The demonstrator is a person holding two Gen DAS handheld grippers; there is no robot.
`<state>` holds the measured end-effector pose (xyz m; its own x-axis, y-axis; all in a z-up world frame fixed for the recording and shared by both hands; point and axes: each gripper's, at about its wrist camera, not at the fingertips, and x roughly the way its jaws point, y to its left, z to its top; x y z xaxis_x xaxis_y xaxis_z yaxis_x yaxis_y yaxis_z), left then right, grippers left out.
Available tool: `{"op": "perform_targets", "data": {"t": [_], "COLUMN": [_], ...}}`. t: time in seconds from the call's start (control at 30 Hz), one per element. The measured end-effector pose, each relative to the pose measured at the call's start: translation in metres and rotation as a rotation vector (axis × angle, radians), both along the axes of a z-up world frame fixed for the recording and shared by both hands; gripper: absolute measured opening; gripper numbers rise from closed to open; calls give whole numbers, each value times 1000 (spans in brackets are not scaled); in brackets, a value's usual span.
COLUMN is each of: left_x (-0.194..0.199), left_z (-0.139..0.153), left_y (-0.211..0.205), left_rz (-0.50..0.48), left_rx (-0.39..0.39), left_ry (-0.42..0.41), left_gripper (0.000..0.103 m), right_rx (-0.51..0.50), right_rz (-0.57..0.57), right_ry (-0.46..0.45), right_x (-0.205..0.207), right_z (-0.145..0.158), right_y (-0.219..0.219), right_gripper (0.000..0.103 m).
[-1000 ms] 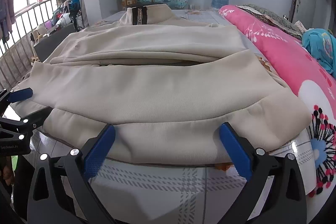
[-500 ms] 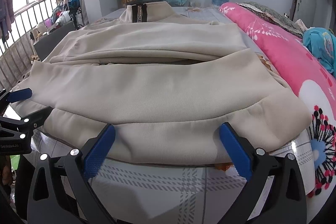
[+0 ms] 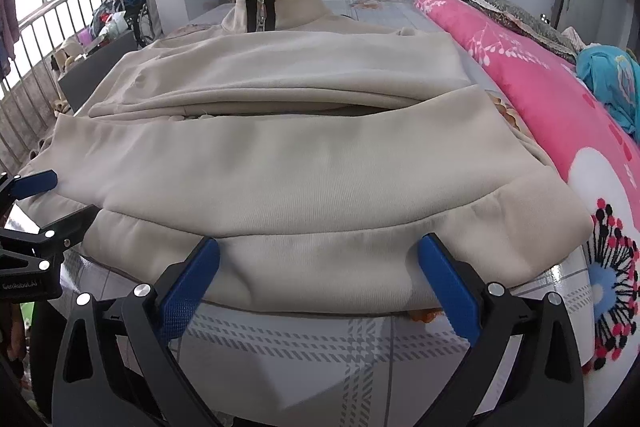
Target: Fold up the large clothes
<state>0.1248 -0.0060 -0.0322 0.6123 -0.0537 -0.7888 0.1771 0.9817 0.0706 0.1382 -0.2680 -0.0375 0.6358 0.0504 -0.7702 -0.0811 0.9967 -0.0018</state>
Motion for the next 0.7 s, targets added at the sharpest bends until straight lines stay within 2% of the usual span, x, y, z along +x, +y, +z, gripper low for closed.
{"op": "perform_targets", "data": {"t": [0.4, 0.7], "left_x": [2, 6], "left_z": [0, 1], "left_y": [-1, -2], "left_rz": [16, 24], "left_rx": [3, 6], "left_ry": [25, 58], "left_gripper": [96, 96], "right_rx": [-4, -3], "right_rz": [-26, -26], "right_ry": [72, 91], "right_x": [7, 9], "right_z": [3, 3], "right_y": [2, 1], "right_gripper": [97, 97]}}
